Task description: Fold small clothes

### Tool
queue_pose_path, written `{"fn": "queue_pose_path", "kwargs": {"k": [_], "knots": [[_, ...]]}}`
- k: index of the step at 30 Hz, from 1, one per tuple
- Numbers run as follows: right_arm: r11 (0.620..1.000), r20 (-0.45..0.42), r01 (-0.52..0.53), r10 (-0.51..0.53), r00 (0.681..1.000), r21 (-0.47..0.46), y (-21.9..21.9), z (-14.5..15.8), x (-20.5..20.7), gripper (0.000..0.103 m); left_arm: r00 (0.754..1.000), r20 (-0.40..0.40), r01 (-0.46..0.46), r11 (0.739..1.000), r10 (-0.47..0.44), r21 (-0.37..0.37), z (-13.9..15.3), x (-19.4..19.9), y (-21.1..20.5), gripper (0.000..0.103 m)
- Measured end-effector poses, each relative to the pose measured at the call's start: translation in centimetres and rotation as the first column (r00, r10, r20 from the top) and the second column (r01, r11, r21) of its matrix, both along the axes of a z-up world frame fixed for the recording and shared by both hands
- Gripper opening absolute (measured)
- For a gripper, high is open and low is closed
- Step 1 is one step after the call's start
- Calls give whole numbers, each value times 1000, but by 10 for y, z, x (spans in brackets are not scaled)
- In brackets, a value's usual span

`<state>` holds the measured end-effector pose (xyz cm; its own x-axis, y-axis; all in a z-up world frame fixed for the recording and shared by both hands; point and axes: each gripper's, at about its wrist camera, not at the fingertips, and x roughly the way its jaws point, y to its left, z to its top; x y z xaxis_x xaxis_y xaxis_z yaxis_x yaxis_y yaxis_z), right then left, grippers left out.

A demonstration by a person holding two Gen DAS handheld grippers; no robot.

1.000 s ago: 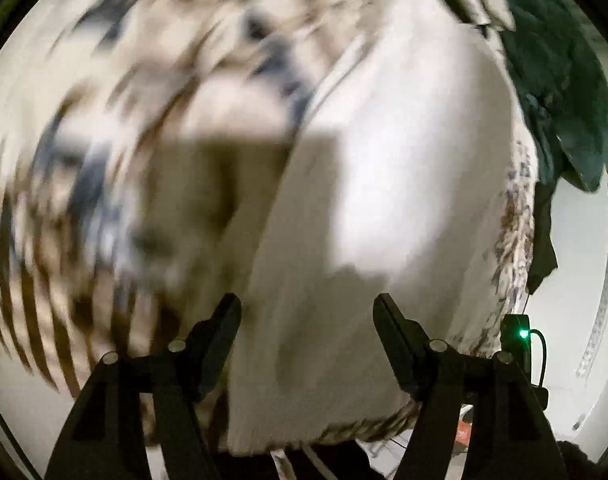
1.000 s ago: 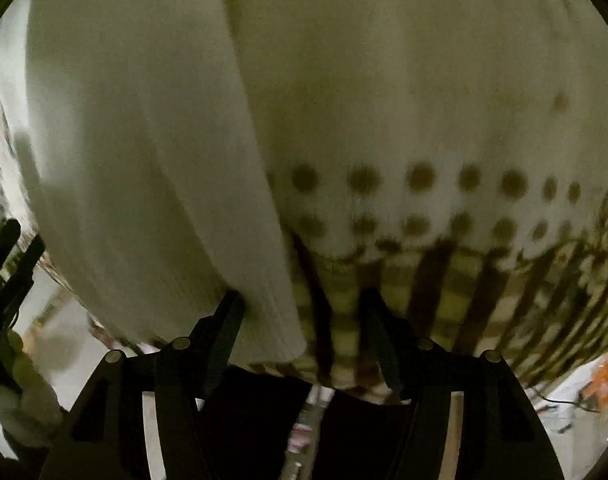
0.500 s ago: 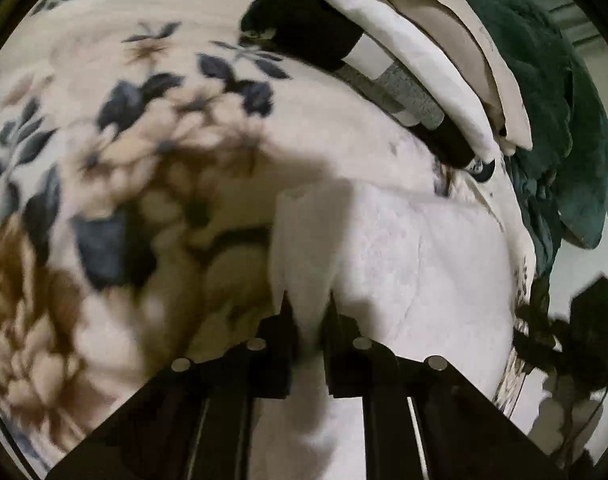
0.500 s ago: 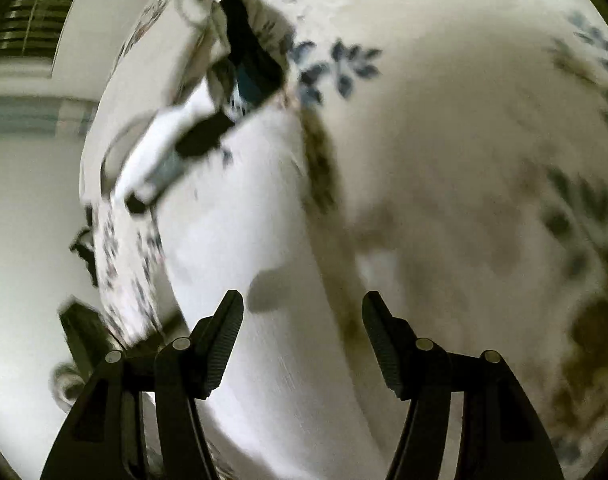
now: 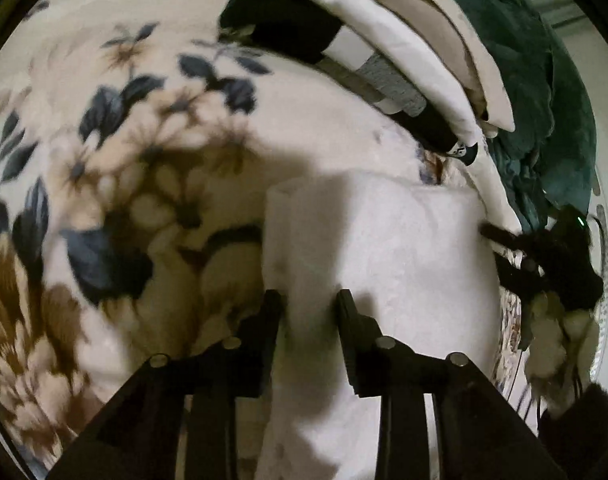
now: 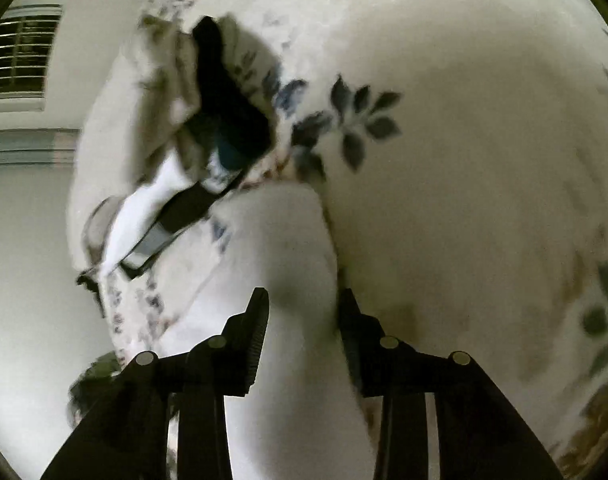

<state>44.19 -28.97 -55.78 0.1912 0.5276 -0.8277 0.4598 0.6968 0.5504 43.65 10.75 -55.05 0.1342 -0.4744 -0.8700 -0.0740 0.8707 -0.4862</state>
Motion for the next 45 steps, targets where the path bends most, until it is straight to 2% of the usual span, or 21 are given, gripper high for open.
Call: {"fn": "queue_pose_path", "kwargs": {"k": [3,5,7,11,14,16,19,21,24,28,30,31,34,37,39,40,42,43,45], "knots": [[995,-22,97,-96,995,18,-19,-18,32,37,999,-24,-30,999,29,-24,-8,-8,10,26],[976,-12,211,-211,977,55,-43,-21,47,37,999,-25,-46,998,45,-39,-9,-9,9,29],[963,-28,260,-259,966,71,-59,-25,60,37,999,-21,-46,998,45,-48,-9,-8,11,29],[988,-13,152,-152,988,-15,-52,-10,70,37,999,-19,-47,998,46,-47,-6,-10,13,28],[997,-19,78,-78,997,10,-35,6,56,41,999,-13,-51,997,50,-58,8,-20,23,27],[996,-26,37,-35,999,76,-23,19,27,61,999,-3,-45,997,45,-66,19,-30,27,29],[988,-42,-71,77,996,135,-9,41,-30,62,999,1,-50,992,50,-112,37,-56,35,66],[980,-68,-138,149,986,145,-2,54,-75,66,998,-14,-59,986,58,-156,48,-84,42,67],[968,-145,-202,224,964,149,7,65,-158,67,995,-69,-79,986,69,-147,55,-129,48,67],[926,-291,-312,366,884,214,33,69,-275,67,978,-192,-110,988,87,-110,46,-201,46,67],[912,-360,-325,398,844,249,37,66,-328,67,957,-277,-104,992,81,-67,33,-239,39,66],[914,-383,-315,395,835,255,37,65,-346,67,946,-313,-101,994,79,-52,27,-255,36,66],[924,-438,-280,372,818,261,28,59,-395,67,922,-376,-101,995,96,6,17,-300,30,66],[936,-449,-268,345,824,228,14,50,-431,67,916,-386,-95,994,112,62,6,-321,24,66],[941,-441,-296,339,831,164,8,41,-442,68,917,-381,-90,991,122,99,-1,-328,20,66],[941,-432,-307,337,837,140,2,30,-447,68,925,-359,-92,989,129,117,0,-330,18,63],[949,-420,-299,314,851,103,11,19,-449,68,949,-284,-105,985,140,137,9,-334,13,23],[952,-415,-287,304,857,104,12,13,-444,68,953,-271,-101,986,134,134,12,-335,8,9],[962,-403,-249,271,874,107,15,-3,-445,68,961,-241,-105,986,135,132,17,-338,5,8]]}}
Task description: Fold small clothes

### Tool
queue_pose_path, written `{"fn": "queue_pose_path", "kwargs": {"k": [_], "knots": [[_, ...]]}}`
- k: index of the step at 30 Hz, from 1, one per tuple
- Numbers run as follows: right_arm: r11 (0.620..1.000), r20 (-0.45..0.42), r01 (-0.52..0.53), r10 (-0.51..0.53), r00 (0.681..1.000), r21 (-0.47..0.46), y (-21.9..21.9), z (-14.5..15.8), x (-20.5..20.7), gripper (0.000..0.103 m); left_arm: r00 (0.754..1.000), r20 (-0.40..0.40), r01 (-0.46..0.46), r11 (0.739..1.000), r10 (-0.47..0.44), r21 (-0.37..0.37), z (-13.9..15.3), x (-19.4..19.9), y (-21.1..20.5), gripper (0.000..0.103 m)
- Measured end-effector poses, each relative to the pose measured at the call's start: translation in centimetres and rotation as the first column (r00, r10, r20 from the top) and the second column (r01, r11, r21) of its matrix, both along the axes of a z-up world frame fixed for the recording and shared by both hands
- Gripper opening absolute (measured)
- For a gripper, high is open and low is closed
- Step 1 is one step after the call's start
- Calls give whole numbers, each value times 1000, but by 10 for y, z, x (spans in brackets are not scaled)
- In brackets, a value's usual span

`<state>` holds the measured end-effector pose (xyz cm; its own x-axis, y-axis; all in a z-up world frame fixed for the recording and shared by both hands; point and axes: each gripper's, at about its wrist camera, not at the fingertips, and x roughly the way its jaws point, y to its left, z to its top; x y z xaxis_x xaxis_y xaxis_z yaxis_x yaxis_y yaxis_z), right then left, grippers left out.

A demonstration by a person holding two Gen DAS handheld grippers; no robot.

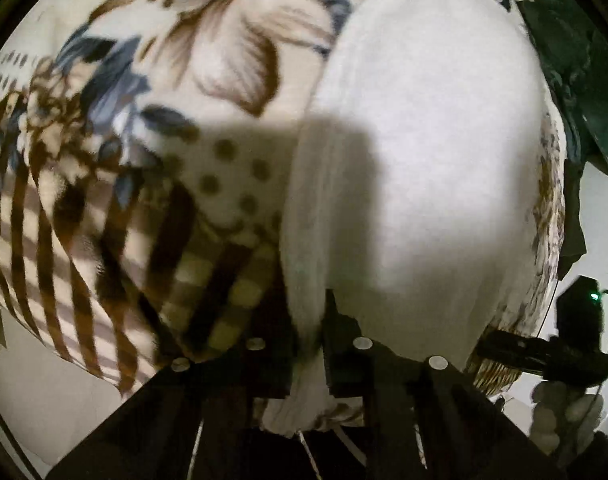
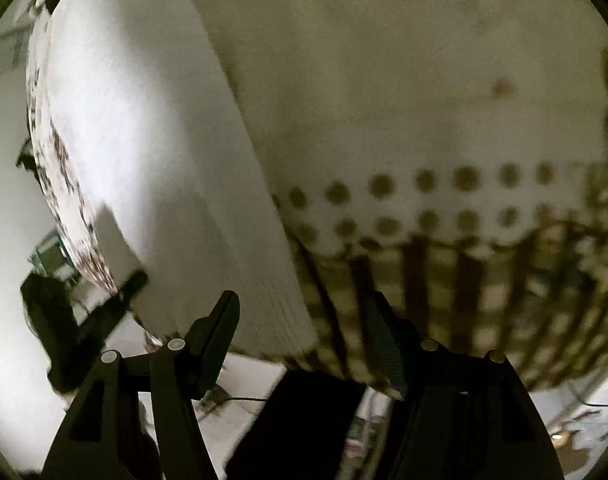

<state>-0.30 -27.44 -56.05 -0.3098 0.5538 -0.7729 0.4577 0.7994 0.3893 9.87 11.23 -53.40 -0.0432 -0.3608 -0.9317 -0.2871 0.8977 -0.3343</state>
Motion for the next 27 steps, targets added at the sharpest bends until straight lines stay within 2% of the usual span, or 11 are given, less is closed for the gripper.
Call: {"fn": "queue_pose_path", "kwargs": {"k": [2,3,4,13,19,22,23,24,25,26,27], "knots": [[1000,29,21,-21,999,2,8,-7,-5,65,1000,19,0,1000,0,7,5,-3,-2,7],[1000,40,18,-18,999,-15,12,-9,-4,44,1000,26,-5,1000,5,7,9,-5,-2,7],[999,56,18,-17,998,-28,17,-8,-4,6,999,36,-16,1000,15,9,12,-7,-1,7],[988,199,26,4,980,-150,15,63,-11,6,996,86,-25,998,29,-56,36,-15,6,6],[972,143,-40,75,987,-231,2,55,-6,7,1000,-2,15,999,-15,-36,-8,-27,-9,8],[980,109,-47,69,992,-193,15,37,7,16,999,-14,-38,993,36,-112,-11,-38,3,9],[983,106,-48,68,992,-177,15,37,8,20,999,-1,-49,990,49,-133,-8,-41,8,14],[986,109,-47,64,992,-158,14,39,10,35,998,6,-56,987,58,-148,-5,-44,13,20],[989,117,-44,61,991,-144,14,40,11,52,998,13,-66,986,68,-156,-4,-46,18,38],[991,129,-39,56,990,-129,15,41,12,56,997,17,-73,984,77,-163,-4,-48,21,60],[993,138,-35,51,989,-114,15,41,12,58,995,22,-94,978,100,-186,-6,-50,26,65]]}}
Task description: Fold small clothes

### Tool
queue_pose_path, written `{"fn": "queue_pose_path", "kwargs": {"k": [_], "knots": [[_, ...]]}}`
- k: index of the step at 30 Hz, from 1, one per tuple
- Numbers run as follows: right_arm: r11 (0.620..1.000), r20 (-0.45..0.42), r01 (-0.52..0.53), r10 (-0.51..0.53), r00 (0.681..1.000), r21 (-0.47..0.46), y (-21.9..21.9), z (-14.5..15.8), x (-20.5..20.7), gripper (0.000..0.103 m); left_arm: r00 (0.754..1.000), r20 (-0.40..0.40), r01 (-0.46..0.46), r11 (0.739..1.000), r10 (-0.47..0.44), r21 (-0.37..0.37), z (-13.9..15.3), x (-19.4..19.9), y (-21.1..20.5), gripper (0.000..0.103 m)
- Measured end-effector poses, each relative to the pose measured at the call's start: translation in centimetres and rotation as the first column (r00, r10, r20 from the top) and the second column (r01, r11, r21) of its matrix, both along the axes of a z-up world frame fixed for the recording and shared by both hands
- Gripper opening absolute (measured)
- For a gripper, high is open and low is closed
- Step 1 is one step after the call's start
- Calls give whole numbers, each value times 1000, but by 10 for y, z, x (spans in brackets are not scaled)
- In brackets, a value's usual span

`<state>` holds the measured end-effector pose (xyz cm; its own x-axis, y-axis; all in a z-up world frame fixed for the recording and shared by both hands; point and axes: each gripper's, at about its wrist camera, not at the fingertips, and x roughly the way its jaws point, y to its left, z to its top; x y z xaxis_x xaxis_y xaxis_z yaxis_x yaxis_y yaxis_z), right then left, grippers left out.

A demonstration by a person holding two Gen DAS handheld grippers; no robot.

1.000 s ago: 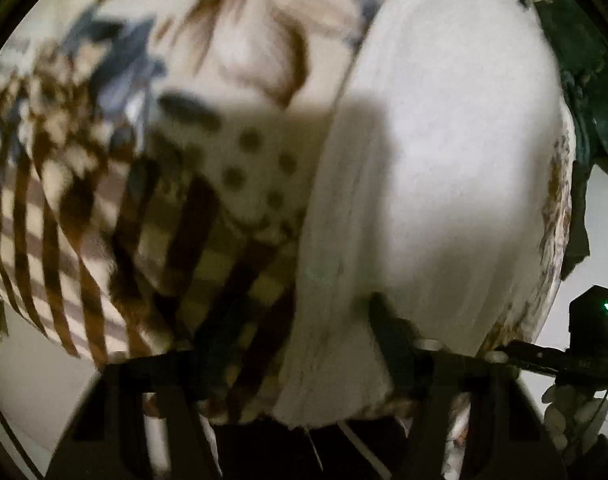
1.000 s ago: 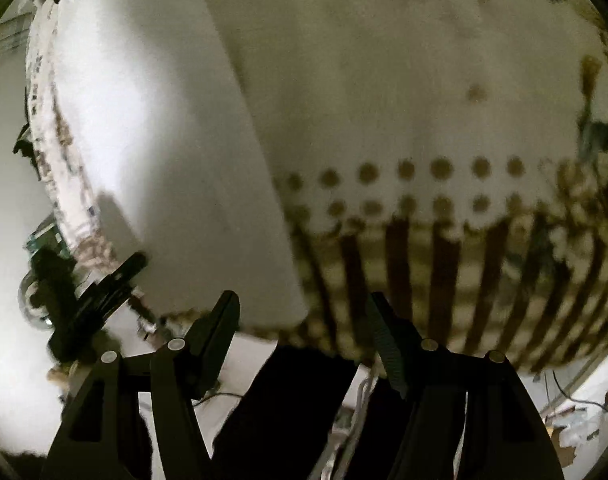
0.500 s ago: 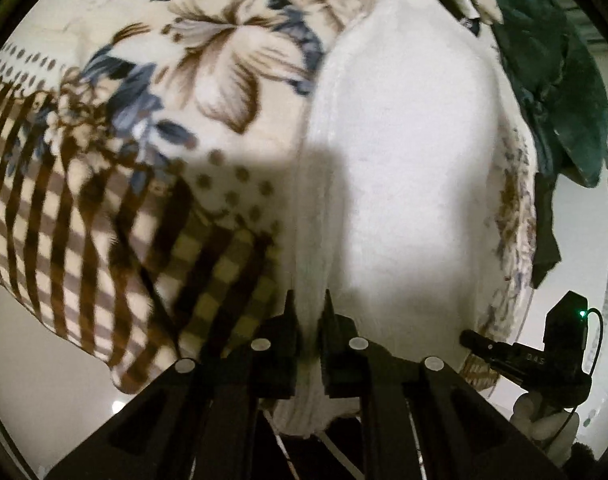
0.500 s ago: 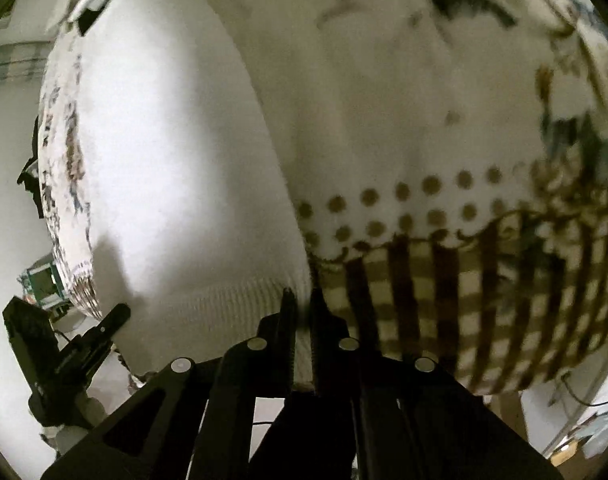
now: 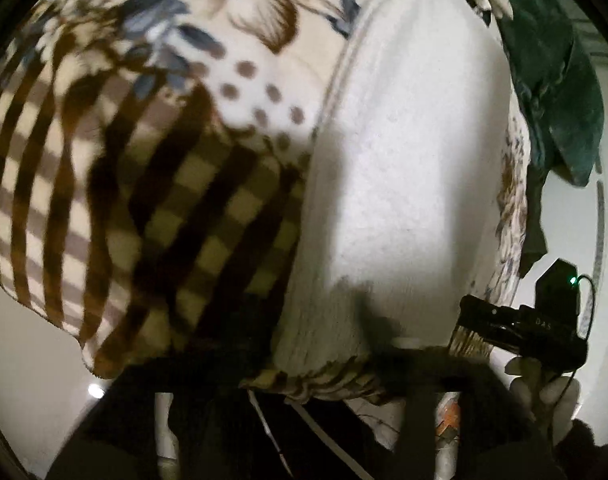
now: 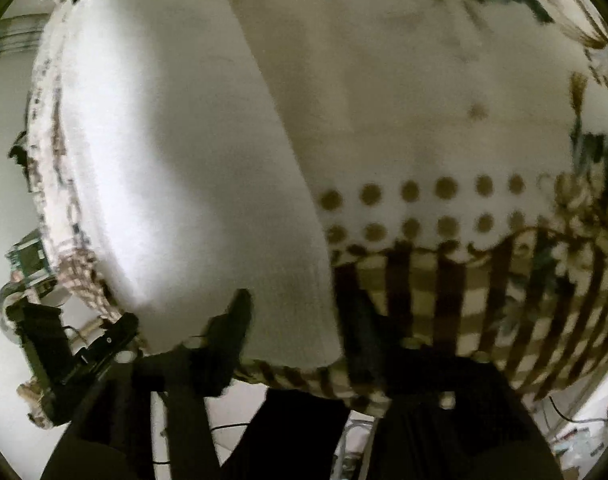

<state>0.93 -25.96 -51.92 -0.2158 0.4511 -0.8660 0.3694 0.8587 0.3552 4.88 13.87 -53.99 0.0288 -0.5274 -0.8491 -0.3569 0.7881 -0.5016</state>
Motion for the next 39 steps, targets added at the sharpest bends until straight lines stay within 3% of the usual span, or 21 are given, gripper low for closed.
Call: {"fn": "queue_pose_path", "kwargs": {"k": [3,7,12,14,15,17,18,19,23,28,31,34,37,39], "knots": [[999,-3,16,-15,1000,29,-3,-6,1,58,998,12,-67,995,68,-73,-10,4,5,65],[998,7,38,-39,999,55,0,-28,9,59,998,38,-39,993,43,-108,-29,27,-18,65],[987,6,99,-100,995,127,-1,-45,13,63,996,93,15,1000,-13,-23,-27,42,-44,63],[981,12,119,-123,992,150,-1,-46,12,63,994,108,23,1000,-25,22,-25,40,-47,30],[980,13,125,-128,992,158,0,-46,11,63,994,108,18,1000,-20,18,-26,38,-46,22],[975,15,125,-130,991,181,4,-47,10,50,994,112,-8,1000,8,-4,-23,35,-40,16],[974,6,126,-130,992,187,6,-47,9,25,994,109,-12,1000,12,-6,-21,34,-39,15],[972,-1,133,-136,991,194,7,-47,8,19,994,107,-13,1000,13,-7,-18,34,-39,13],[952,6,186,-193,981,244,5,-28,4,12,993,88,-74,995,80,-71,3,32,-27,12],[927,66,193,-226,972,321,4,22,12,11,980,64,-172,964,189,-201,38,38,-6,12],[915,119,184,-241,963,359,8,53,29,11,974,69,-194,952,216,-237,51,55,-7,12],[907,169,178,-258,951,382,10,74,59,11,966,75,-215,934,246,-285,60,87,-7,12],[903,229,178,-283,931,392,8,87,109,11,956,99,-230,916,276,-330,65,146,-9,12],[906,273,169,-288,918,388,6,92,150,11,953,136,-216,923,270,-319,67,185,-12,12]]}}
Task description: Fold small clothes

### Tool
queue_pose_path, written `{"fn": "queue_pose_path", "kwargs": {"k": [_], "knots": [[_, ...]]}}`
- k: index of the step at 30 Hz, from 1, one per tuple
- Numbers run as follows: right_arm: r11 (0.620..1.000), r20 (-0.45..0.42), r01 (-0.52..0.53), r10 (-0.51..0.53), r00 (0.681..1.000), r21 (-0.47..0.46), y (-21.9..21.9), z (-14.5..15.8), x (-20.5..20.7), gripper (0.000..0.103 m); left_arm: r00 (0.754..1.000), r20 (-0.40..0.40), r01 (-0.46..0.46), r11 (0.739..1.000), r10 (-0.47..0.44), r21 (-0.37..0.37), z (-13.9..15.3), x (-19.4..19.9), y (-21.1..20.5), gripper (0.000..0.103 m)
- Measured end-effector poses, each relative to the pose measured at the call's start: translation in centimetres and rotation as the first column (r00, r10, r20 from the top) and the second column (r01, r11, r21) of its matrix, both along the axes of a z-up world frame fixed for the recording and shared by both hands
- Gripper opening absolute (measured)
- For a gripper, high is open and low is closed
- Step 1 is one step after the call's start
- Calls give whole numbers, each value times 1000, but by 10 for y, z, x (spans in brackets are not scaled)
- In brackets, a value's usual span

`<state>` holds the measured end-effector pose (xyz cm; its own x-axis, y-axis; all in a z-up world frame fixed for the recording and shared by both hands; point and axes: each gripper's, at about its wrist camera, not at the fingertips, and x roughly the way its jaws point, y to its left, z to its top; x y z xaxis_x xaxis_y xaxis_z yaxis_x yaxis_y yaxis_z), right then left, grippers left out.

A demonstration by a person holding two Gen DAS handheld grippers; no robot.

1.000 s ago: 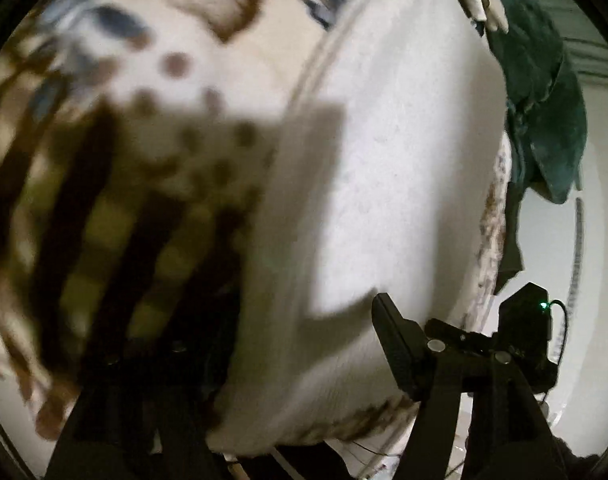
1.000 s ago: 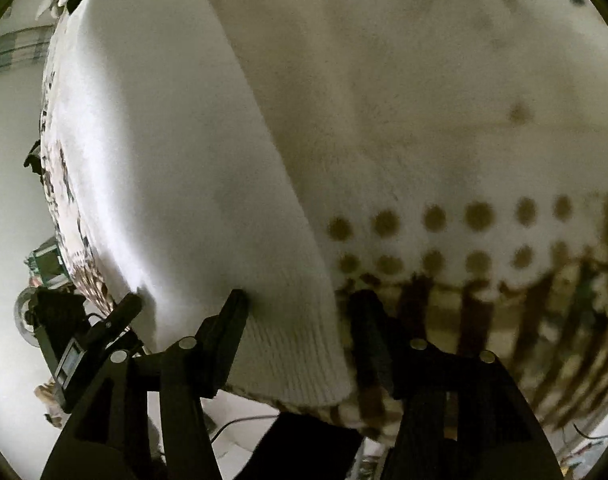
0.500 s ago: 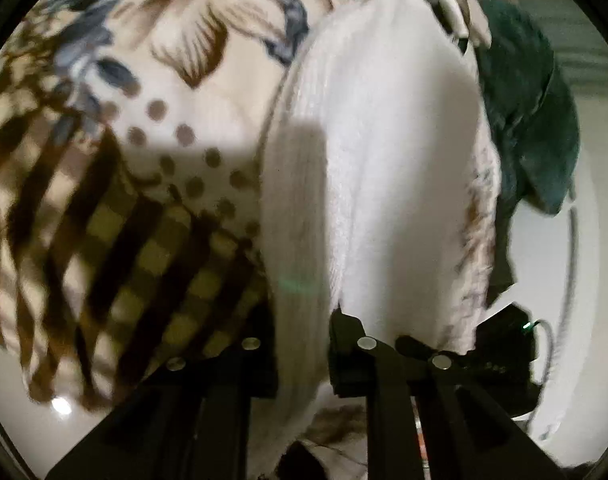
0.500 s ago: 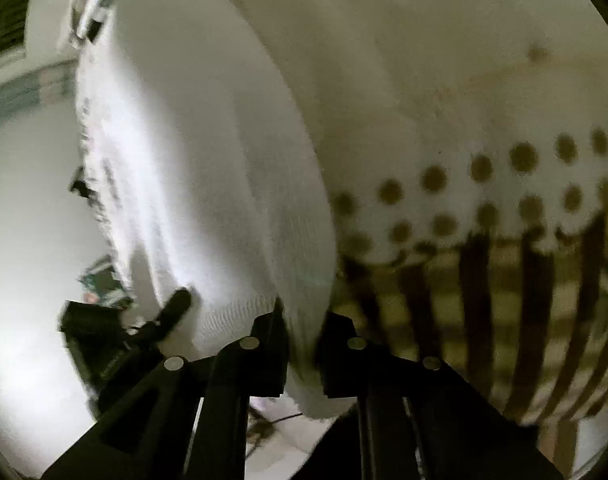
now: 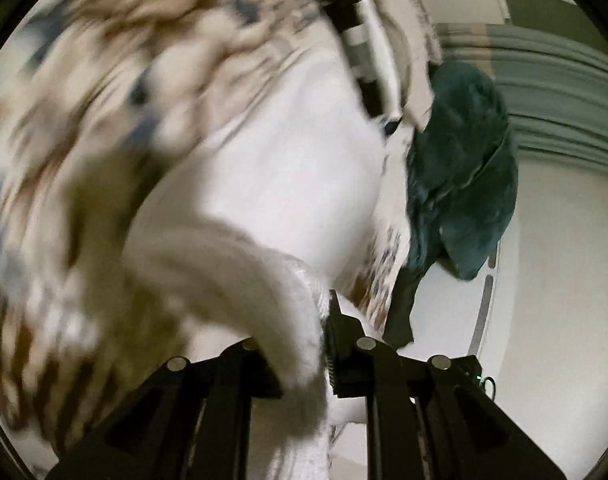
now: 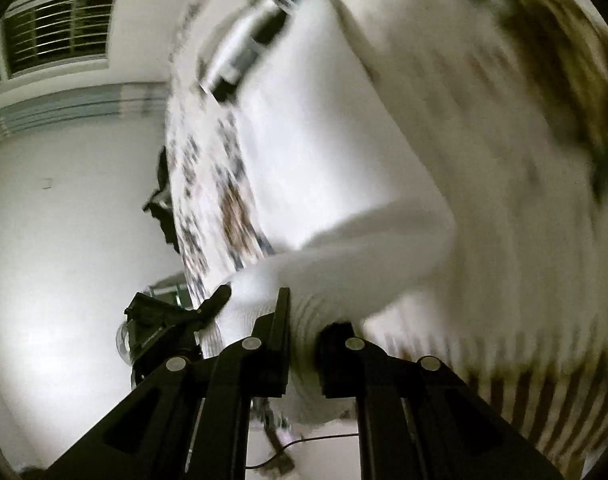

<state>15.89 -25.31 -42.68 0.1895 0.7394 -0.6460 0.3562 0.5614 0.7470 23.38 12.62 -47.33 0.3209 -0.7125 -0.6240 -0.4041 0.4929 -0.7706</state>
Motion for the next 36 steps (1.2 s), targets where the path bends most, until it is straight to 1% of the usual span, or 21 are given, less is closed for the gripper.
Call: {"fn": "queue_pose_path", "kwargs": {"k": [4,6,9,11,12,14,15,17,18,19,20,21,22,24,26,28,30,31,33,35,36], "knots": [[998,83,16,-11,996,-61,-10,0,100,10,998,62,26,999,-28,26,-5,87,-2,12],[994,111,33,-21,994,-108,-9,-6,154,10,997,68,47,998,-49,32,-18,135,-2,12],[991,87,47,-36,996,-129,-14,-25,215,10,999,21,24,999,-24,-27,-43,186,1,17],[988,60,97,-90,994,-120,-18,-43,248,11,1000,-11,-29,995,28,-97,-57,210,8,23],[987,49,116,-112,993,-106,-20,-49,261,15,998,-12,-56,991,55,-119,-60,216,12,31],[986,28,146,-144,989,-87,-26,-60,276,16,993,17,-116,981,120,-157,-60,228,21,66],[984,22,168,-167,986,-60,-30,-64,283,19,989,33,-139,975,146,-171,-59,231,25,67],[980,21,198,-197,980,-30,-38,-70,285,39,986,41,-154,972,164,-177,-58,235,32,67],[975,36,222,-221,975,-19,-43,-69,286,54,987,40,-146,977,154,-158,-57,236,35,67],[971,58,238,-237,970,-23,-49,-67,281,60,989,50,-133,982,141,-137,-55,235,37,67],[967,77,254,-251,965,-32,-56,-64,280,62,991,68,-106,990,113,-93,-51,233,37,67],[964,86,263,-259,962,-43,-62,-61,279,65,995,83,-62,998,62,-13,-45,228,36,67],[964,88,263,-258,962,-49,-67,-60,277,65,995,94,-37,999,35,24,-44,223,34,67],[968,91,241,-234,968,-74,-73,-57,268,65,994,97,41,991,-53,125,-43,209,26,67],[973,72,186,-177,982,-140,-74,-61,254,66,988,79,113,976,-129,186,-52,197,17,67],[979,41,118,-113,993,-163,-69,-71,238,76,981,57,172,963,-187,207,-64,188,6,67],[984,4,43,-43,999,-175,-60,-86,222,80,971,16,231,948,-240,217,-82,185,-8,67],[985,-14,10,-13,1000,-170,-54,-97,214,82,964,-1,262,944,-267,201,-94,183,-16,67],[993,-59,-21,14,998,-114,-44,-122,205,85,956,-6,289,941,-293,177,-108,183,-29,67],[999,-97,-35,30,995,-40,-34,-148,201,88,954,18,293,940,-301,173,-113,183,-35,67],[999,-109,-32,31,994,-8,-29,-160,200,93,953,27,292,941,-301,173,-113,182,-36,67]]}}
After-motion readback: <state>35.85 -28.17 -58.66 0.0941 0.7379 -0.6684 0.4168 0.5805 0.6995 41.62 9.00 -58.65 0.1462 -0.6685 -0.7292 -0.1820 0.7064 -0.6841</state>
